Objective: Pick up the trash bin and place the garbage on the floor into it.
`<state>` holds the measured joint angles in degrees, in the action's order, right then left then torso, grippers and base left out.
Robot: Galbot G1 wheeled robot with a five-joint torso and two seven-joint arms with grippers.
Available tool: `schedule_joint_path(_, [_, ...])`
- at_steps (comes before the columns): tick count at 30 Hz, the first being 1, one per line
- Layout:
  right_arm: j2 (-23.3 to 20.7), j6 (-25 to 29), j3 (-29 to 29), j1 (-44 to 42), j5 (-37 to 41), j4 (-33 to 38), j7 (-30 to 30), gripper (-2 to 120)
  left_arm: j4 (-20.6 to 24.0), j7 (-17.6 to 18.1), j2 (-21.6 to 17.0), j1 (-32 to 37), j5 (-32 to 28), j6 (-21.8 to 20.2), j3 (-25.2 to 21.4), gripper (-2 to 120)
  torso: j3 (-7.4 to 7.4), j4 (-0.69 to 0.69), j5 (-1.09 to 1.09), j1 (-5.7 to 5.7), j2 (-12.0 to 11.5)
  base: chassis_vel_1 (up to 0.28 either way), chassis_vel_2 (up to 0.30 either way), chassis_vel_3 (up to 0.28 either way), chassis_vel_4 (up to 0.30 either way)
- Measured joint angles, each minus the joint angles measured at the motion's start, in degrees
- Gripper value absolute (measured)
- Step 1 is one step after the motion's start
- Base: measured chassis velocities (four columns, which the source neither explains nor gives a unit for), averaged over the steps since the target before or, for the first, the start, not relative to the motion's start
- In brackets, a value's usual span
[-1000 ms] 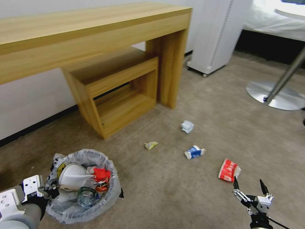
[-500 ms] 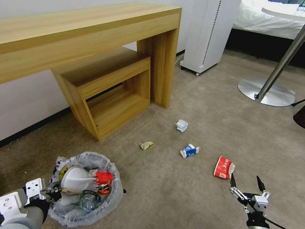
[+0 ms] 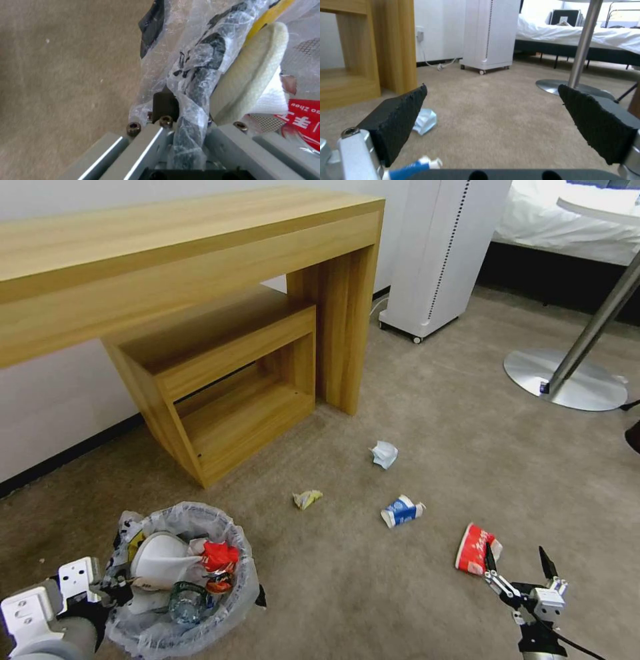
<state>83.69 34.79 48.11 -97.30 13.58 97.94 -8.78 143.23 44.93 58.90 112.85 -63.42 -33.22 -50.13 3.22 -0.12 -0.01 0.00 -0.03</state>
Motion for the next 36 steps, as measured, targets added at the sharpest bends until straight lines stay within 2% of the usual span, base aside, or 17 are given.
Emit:
schedule_joint_path(8, [-0.02, 0.24, 0.15, 0.91, -0.95, -0.13, 0.05, 100, 0.0, 0.03, -0.15, -0.34, 0.34, 0.16, 0.68, 0, 0.01, -0.01, -0.01, 0.01, 0.0, -0.134, 0.142, 0.134, -0.138])
schedule_joint_path(22, [0.8, 1.13, -0.11, 2.01, -2.22, -0.97, -0.62, 100, 0.0, 0.07, -0.32, -0.52, 0.9, 0.32, 1.46, 0, -0.01, 0.0, -0.01, 0.0, 0.0, -0.001, 0.011, -0.004, -0.011])
schedule_joint_path(36, [0.71, 0.66, -0.41, 1.74, -2.59, 0.04, 0.35, 100, 0.01, 0.05, -0.9, 0.11, 1.05, 0.55, 1.18, 0, -0.02, 0.0, -0.01, 0.0, 0.0, 0.168, 0.178, -0.167, -0.177])
